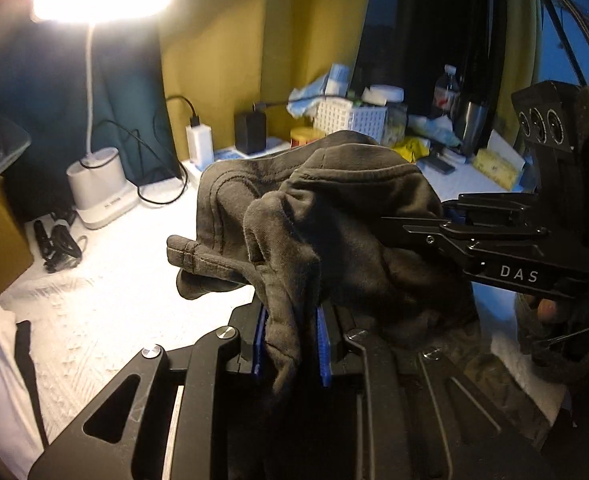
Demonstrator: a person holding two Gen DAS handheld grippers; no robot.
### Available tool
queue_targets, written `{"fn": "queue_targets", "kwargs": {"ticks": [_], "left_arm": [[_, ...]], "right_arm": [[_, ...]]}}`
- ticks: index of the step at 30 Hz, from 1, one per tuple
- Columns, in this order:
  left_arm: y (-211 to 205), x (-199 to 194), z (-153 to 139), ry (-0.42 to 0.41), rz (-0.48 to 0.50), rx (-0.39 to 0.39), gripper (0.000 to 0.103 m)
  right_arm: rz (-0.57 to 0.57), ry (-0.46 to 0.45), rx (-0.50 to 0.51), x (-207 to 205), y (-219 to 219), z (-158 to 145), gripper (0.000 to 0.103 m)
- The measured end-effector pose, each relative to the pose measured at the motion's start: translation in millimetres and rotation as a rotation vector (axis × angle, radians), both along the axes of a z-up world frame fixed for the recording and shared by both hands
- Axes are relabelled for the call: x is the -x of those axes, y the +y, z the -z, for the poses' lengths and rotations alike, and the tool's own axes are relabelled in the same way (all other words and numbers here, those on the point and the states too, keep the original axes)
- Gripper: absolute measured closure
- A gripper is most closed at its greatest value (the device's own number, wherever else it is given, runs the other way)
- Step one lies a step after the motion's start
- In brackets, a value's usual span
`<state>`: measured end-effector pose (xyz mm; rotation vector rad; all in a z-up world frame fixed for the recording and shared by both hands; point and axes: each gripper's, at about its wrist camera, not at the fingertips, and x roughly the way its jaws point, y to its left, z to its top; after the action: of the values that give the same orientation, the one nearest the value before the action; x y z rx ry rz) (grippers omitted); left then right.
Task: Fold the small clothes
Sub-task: 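Lift the folded shirt off the bedspread with both grippers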
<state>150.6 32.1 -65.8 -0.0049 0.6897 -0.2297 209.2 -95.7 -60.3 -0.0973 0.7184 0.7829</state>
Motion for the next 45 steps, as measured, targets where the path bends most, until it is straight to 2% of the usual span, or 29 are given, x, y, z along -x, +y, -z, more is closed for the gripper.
{"fn": "queue_targets", "kwargs": {"ticks": [26,36,39,45], "left_arm": [[4.1,88.4,-65.0,-0.231,-0.033,0.008,0.085],[18.3,120.2,-89.8,-0.322,-0.071,0.000,0.085],[26.3,133.3,-97.2,-0.353,-0.091,0.001,0.085],[45.5,155.3,-109.5,-0.395,-0.141,-0.007,0.085]], "right_arm": [[-0.053,-0.252,-0.055,103.7,-0.4,-106.8,0.087],[-0.121,-0.355,-0.056,139.8,16.2,-144.3,0.087],[-0.135,-0.416,-0.039,153.2,24.9,-156.5,0.087],[-0.194,-0.470,-0.064,172.7,41.8,-176.4,0.087]]}}
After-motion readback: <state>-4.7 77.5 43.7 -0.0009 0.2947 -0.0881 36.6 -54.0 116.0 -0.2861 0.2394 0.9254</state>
